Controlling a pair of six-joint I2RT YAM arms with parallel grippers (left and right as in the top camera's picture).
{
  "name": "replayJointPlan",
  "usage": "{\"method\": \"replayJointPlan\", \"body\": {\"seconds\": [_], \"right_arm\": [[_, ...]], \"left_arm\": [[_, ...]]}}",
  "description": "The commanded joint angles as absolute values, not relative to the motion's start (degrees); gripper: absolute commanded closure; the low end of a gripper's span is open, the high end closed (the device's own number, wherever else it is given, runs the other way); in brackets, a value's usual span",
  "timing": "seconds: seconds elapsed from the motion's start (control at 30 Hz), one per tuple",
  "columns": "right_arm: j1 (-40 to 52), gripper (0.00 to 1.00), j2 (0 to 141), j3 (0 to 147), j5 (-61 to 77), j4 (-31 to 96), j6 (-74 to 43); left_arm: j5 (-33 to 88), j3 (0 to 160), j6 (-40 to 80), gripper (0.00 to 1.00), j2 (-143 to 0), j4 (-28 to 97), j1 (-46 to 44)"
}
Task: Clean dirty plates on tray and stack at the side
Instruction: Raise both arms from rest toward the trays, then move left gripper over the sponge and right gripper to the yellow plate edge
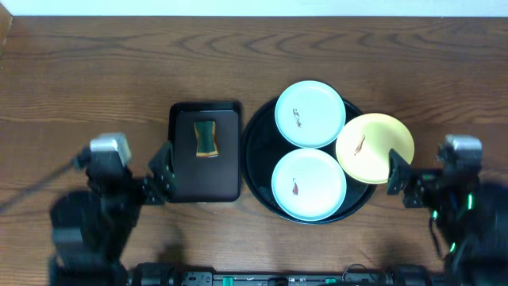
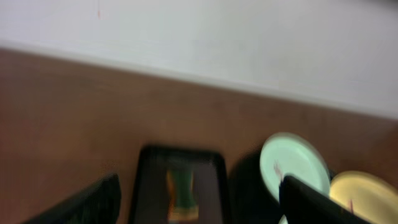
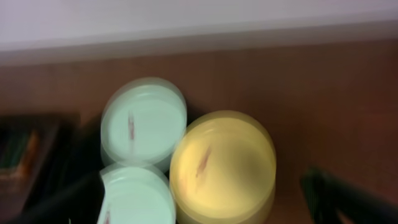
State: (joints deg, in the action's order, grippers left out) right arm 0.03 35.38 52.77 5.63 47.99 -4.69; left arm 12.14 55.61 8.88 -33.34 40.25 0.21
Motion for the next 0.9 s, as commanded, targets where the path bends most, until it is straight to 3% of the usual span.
{"method": "replayJointPlan", "body": {"seconds": [0.0, 0.2, 0.3, 0.33, 0.4, 0.43, 0.47, 0.57, 0.73, 0.87], "right_arm": [[0.47, 0.01, 49.80, 65.23, 11.00, 58.67, -5.76], [0.47, 0.02, 66.67, 77.56, 27.90, 71.77, -5.08], [0.64, 0.24, 71.29, 77.21, 30.61, 74.54, -5.08], [1.15, 0.32, 72.69, 76.51, 29.69, 75.48, -5.10], [2.46, 0.34, 73.69, 74.85, 26.61, 75.88, -6.13], [4.47, 0.34, 73.84, 72.40, 22.65, 75.20, -8.51], [5.78, 0.35, 73.78, 70.83, 20.36, 74.50, -10.52], [9.67, 0.55, 73.78, 65.80, 14.68, 71.22, -15.86], [17.21, 0.53, 73.80, 56.21, 5.50, 63.51, -24.88], [22.57, 0.59, 74.35, 48.62, -0.51, 54.06, -28.38]], "left_arm": [[13.08, 68.88, 6.00, 0.18, -47.13, 51.09, 0.03], [13.91, 79.92, 6.26, 0.18, -64.55, 62.35, 0.03], [16.27, 79.94, 6.26, 0.18, -69.28, 63.57, 0.03], [17.37, 79.94, 6.26, 0.20, -71.16, 64.36, 0.03], [17.39, 79.94, 6.28, 0.21, -73.34, 64.71, 0.03], [17.37, 79.90, 6.76, 0.15, -75.22, 64.64, 0.03], [17.37, 79.90, 7.73, 0.15, -76.12, 64.64, 0.03], [17.37, 79.46, 8.49, 0.28, -78.15, 64.66, 0.03], [17.34, 77.78, 8.49, 0.35, -80.90, 64.66, 0.03], [17.34, 77.41, 8.93, 0.35, -81.76, 64.66, 0.03]]}}
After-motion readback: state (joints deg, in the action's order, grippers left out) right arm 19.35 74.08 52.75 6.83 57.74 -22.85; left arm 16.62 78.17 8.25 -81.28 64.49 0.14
